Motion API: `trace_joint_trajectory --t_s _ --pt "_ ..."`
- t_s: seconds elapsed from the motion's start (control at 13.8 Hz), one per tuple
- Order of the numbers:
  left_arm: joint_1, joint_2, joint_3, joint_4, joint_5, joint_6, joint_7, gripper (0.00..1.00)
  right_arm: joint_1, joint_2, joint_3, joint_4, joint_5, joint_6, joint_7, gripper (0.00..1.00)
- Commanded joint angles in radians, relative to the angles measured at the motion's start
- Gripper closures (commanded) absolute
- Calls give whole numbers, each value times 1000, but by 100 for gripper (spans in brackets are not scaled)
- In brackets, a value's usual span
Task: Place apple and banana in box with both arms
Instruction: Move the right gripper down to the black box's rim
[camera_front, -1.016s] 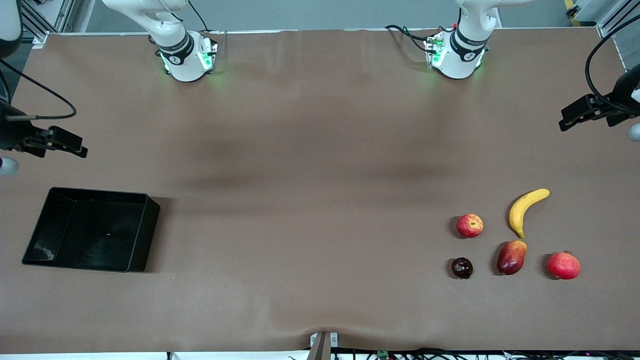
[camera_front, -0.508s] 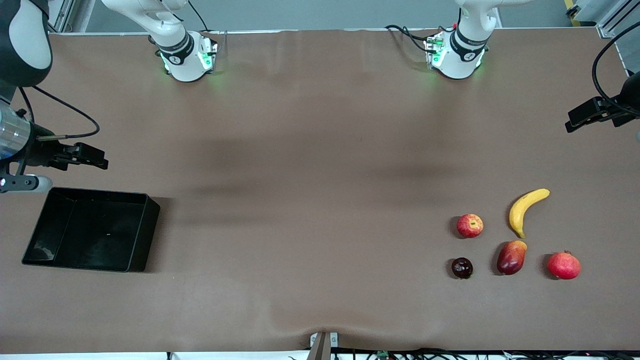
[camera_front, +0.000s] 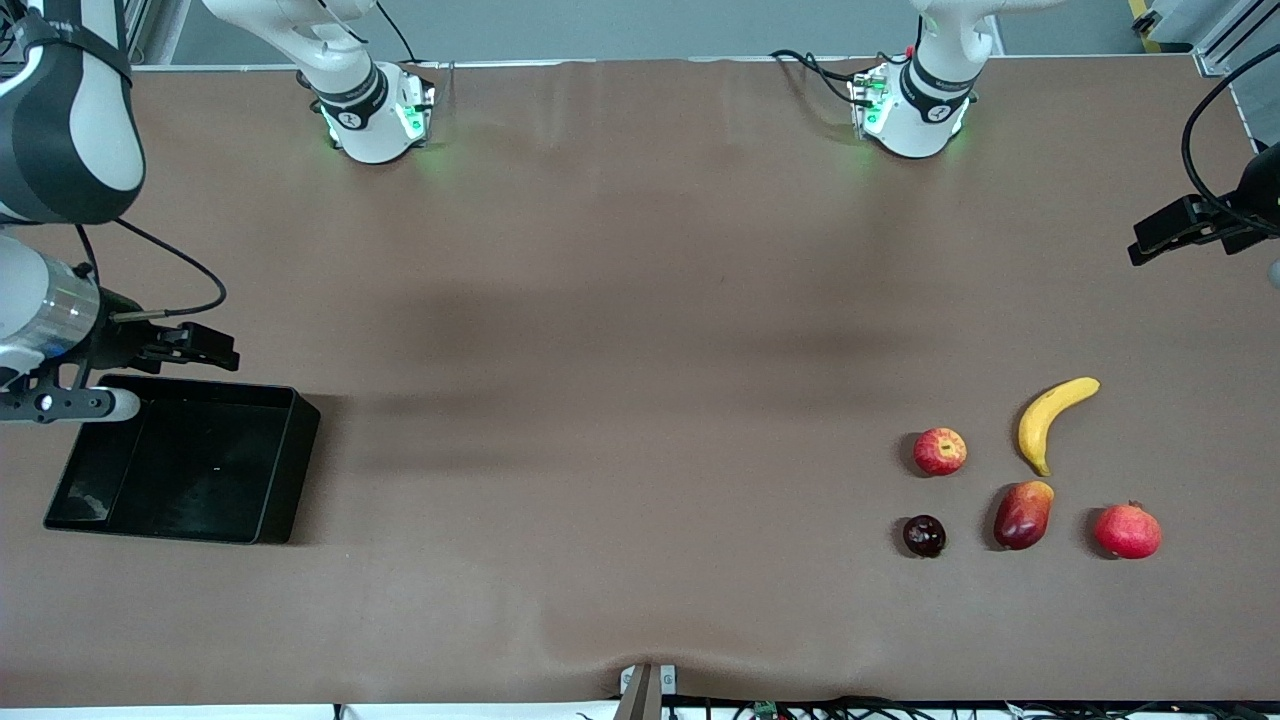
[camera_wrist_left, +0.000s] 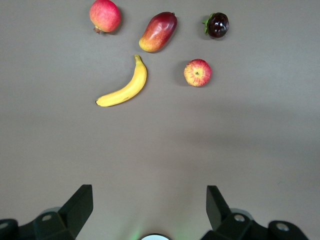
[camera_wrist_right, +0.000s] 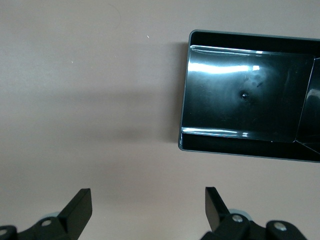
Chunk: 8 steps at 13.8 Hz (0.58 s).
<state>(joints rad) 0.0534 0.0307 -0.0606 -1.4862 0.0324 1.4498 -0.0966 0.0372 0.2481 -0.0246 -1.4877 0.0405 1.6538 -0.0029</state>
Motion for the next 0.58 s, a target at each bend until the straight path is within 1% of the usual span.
trace_joint_trajectory --t_s 0.0,0.15,0.29,0.51 --pt "2 6 -2 7 -5 -11 11 0 0 22 -2 10 4 1 15 0" --pt "0 8 -2 7 -5 -11 11 0 -11 55 -2 10 9 1 9 0" --pt "-1 8 -2 9 -2 -11 11 0 -2 112 -3 12 -7 0 7 0" --pt "-1 15 -2 9 0 -11 11 0 -42 160 -8 6 -11 26 6 0"
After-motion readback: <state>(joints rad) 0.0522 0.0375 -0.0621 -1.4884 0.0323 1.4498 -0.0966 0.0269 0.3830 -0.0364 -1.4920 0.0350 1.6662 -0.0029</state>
